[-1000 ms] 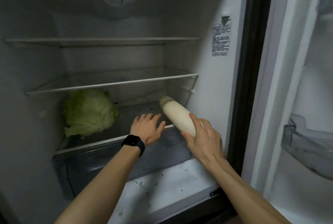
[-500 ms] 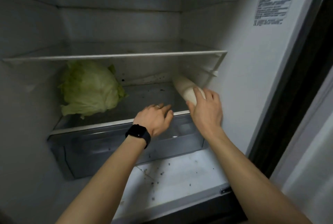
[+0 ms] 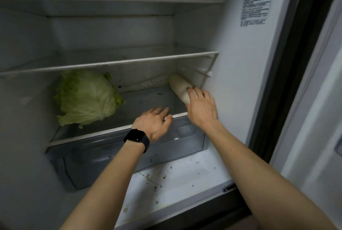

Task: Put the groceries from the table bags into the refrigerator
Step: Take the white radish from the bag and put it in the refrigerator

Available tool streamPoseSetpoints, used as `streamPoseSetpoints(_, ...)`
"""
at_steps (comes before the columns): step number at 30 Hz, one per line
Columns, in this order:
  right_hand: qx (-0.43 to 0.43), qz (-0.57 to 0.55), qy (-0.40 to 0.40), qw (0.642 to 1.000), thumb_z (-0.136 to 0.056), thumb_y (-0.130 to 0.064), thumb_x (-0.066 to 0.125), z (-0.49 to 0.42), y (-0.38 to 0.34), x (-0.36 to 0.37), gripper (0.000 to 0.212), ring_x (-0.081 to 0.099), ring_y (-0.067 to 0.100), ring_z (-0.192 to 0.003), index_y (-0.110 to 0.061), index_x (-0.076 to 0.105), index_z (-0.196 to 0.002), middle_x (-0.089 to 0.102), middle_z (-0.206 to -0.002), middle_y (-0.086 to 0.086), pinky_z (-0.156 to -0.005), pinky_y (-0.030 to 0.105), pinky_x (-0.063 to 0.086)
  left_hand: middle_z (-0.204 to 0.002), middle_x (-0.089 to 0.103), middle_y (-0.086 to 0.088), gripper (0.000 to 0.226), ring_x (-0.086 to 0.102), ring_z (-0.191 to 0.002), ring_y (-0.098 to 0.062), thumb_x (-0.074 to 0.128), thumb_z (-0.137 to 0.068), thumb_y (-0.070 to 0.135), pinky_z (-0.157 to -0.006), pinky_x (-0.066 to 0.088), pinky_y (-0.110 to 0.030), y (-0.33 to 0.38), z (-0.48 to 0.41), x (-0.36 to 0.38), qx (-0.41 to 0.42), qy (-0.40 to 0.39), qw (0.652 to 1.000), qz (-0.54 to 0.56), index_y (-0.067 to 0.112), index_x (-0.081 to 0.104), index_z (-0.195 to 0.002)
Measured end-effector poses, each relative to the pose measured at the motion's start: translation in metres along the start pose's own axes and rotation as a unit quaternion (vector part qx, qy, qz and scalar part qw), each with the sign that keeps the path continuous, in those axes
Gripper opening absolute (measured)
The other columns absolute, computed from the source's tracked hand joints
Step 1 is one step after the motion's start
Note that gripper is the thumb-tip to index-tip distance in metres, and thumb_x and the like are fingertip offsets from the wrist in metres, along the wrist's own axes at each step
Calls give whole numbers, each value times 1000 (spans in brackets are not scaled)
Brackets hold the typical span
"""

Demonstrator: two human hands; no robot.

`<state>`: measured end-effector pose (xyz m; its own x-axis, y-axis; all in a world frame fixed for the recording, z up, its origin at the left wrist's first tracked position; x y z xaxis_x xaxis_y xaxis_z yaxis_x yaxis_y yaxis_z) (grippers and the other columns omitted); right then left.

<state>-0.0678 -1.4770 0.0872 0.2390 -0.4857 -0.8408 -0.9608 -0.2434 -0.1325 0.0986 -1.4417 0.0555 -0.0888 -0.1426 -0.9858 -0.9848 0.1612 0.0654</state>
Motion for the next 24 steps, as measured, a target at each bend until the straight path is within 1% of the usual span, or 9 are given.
streamPoseSetpoints(4, -4, -53, -27, 998, -95, -18, 52, 11, 4, -6, 63, 34, 35, -140, -10, 30, -152, 28, -160, 14, -113, 40, 30, -159, 34, -1, 57, 30, -145, -26, 19, -103, 55, -113, 31, -39, 2, 2, -5, -5, 24, 1000, -1, 34, 29, -154)
streamPoseSetpoints(8, 4, -85, -37, 996, -96, -19, 51, 45, 13, -21, 58, 32, 33, -142, -12, 34, -151, 28, -160, 13, -117, 35, 26, -153, 43, 0, 51, 40, -139, -24, 24, -103, 51, -106, 38, -37, 5, 2, -9, -9, 54, 998, -9, 33, 40, -148)
streamPoseSetpoints(12, -2, -137, -43, 990, -97, -21, 50, 88, 18, -38, 52, 39, 27, -137, -16, 42, -148, 41, -154, 6, -112, 31, 31, -134, 60, 0, 44, 55, -119, -26, 27, -103, 47, -94, 43, -37, 8, 11, -13, -17, 88, 996, -21, 31, 58, -130)
streamPoseSetpoints(13, -6, -149, -43, 988, -98, -20, 49, 99, 19, -43, 50, 41, 26, -136, -17, 43, -147, 44, -152, 3, -111, 30, 32, -131, 62, 0, 44, 56, -117, -27, 27, -103, 45, -95, 43, -37, 12, 19, -13, -15, 104, 994, -16, 30, 61, -126)
streamPoseSetpoints(15, -11, -170, -46, 984, -100, -21, 47, 121, 22, -54, 48, 40, 22, -137, -20, 44, -147, 45, -152, -1, -112, 28, 30, -131, 63, 1, 45, 55, -121, -26, 28, -100, 45, -101, 40, -38, 23, 41, -12, -7, 137, 991, 8, 30, 62, -124)
streamPoseSetpoints(18, -31, -203, -41, 978, -101, -26, 48, 164, 23, -74, 44, 38, 16, -138, -24, 47, -145, 48, -148, -6, -108, 19, 24, -139, 58, 2, 44, 44, -135, -24, 38, -98, 45, -112, 33, -41, 42, 88, -10, -14, 160, 987, 31, 30, 56, -135)
streamPoseSetpoints(21, -60, -227, -49, 971, -101, -32, 49, 216, 23, -89, 41, 35, 7, -137, -29, 50, -143, 49, -146, -12, -106, 11, 17, -143, 54, 2, 48, 40, -139, -23, 41, -95, 46, -114, 30, -41, 61, 146, -5, -35, 171, 984, 39, 30, 53, -139)
streamPoseSetpoints(22, -70, -231, -61, 969, -102, -34, 48, 234, 23, -92, 41, 32, 5, -139, -31, 50, -143, 48, -147, -14, -108, 11, 16, -143, 54, 2, 50, 40, -139, -23, 40, -94, 46, -114, 30, -41, 67, 168, -3, -47, 173, 983, 42, 30, 53, -139)
streamPoseSetpoints(24, -91, -240, -88, 962, -102, -38, 46, 271, 23, -93, 42, 27, 3, -143, -35, 49, -144, 44, -150, -16, -115, 19, 18, -143, 54, 3, 50, 40, -139, -23, 40, -93, 46, -115, 30, -42, 78, 215, 7, -75, 168, 982, 50, 32, 53, -139)
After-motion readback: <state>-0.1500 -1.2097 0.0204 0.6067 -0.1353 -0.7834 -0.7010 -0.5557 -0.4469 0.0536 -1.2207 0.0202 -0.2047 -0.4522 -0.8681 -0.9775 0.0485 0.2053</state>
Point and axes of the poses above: each hand's wrist, its own z-axis away from the middle knuckle, its own x-axis out of the palm, y = z × x, the point moved 6 cm from there along -z, towards the middle knuckle
